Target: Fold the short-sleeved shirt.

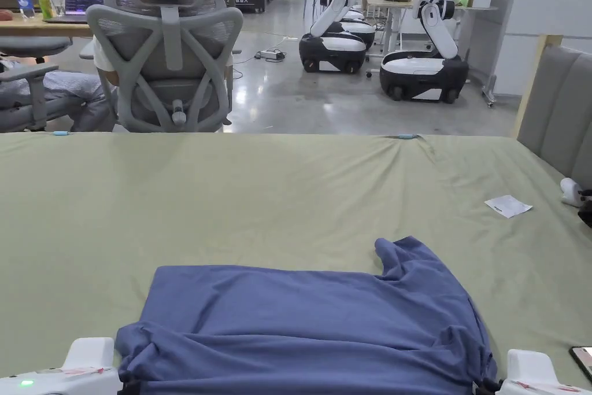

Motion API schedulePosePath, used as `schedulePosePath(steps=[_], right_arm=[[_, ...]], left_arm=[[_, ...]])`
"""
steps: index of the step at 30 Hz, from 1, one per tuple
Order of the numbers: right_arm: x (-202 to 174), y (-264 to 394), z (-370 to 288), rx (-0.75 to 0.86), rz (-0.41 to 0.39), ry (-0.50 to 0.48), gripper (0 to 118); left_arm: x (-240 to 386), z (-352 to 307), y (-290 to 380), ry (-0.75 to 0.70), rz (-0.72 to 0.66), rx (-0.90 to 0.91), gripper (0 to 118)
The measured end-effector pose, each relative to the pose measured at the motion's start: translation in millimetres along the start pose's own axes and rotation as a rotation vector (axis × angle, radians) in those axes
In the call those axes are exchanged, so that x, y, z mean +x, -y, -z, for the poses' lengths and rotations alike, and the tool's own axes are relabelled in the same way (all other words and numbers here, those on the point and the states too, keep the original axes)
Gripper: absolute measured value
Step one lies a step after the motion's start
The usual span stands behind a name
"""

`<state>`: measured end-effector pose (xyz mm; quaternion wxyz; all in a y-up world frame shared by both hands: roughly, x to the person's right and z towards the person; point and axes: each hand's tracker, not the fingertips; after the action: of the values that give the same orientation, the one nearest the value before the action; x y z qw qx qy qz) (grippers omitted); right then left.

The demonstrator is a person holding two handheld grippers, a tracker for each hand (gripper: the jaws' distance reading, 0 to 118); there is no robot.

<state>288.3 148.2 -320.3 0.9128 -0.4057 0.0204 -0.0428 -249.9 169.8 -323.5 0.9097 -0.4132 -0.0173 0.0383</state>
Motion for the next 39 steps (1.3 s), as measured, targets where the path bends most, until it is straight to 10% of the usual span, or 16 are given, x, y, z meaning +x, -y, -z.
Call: schedulePosePath(steps=[2,4,9,12,14,15,36,39], right_arm=[[-5.4,-11.5,-13.6,0.054,0.002,0.055,46],[-21.0,-25.7,-38.9,0.176,-0.035,0.034,99],[-83.9,-51.2,-96.3,0.505,-0.077,-0.056,111],[-109.5,-45.0,-107.2,0.651,-0.11,-0.032,92],[-115.7,-40.4,-100.8,0.63,-0.129,-0.041,26],[-118.5,-38.2,-98.2,0.625,-0.143,-0.038,0],[-99.8,-84.4,-18.9,0.464,-0.19,-0.028,0],[-93.9,-91.3,-5.3,0.444,-0.192,-0.024,0]], left_arm=[[9.3,-17.6,-4.0,-0.055,0.033,0.113,29],[20.7,-36.3,-13.2,-0.074,0.053,0.251,80],[73.4,-83.5,-39.2,-0.084,0.119,0.55,98],[95.5,-92.3,-36.5,-0.105,0.173,0.639,83],[99.5,-90.1,-33.6,-0.114,0.185,0.615,15],[99.3,-86.5,-30.5,-0.115,0.189,0.595,0],[2.2,95.4,-170.2,-0.069,0.077,0.127,2],[0.9,133.4,-192.1,-0.102,0.084,0.087,96]])
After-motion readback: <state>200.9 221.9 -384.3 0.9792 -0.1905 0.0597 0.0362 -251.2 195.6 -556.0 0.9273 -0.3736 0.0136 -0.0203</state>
